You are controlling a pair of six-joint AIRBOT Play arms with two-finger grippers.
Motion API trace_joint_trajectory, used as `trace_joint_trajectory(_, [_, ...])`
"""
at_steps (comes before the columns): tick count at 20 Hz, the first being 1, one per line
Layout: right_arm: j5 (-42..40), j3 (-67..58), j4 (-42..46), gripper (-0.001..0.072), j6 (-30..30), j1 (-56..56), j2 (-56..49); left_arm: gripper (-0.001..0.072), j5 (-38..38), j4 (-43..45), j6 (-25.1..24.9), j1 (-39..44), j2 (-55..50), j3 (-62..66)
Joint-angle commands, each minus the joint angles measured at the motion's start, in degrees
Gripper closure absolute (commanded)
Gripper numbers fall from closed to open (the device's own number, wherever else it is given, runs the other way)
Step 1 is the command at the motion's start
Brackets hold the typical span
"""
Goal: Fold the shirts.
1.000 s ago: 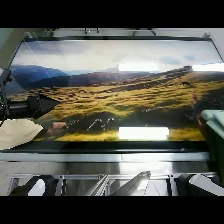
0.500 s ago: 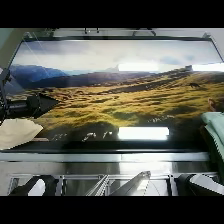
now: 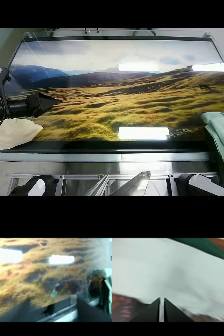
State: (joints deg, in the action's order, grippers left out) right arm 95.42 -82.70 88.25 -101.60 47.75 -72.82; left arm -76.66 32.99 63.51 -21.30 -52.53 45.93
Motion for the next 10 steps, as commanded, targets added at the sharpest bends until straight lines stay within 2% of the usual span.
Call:
trace_joint_trajectory(1, [-7.6,-3.0,-20.0,0.0697,2.5,-11.3,0.1,0.0683,-0.3,-3.5,0.0,0.0,0.1,0.1])
trace_joint_trajectory(5, [-9.4,-1.7,-21.0,0.0698,9.7,-30.8,1.1,0.0698,-5.8,-3.6,-0.6,0.0,0.1,0.0])
trace_joint_trajectory(7, [-10.6,3.1,-18.5,0.0697,10.4,-40.8,4.6,0.0698,-10.0,-3.4,-0.7,1.5,1.8,-1.4])
trace_joint_trajectory(10, [-17.9,16.7,-17.3,0.0698,10.4,-54.0,12.1,0.0698,-7.4,-2.9,-0.4,7.0,10.1,-9.5])
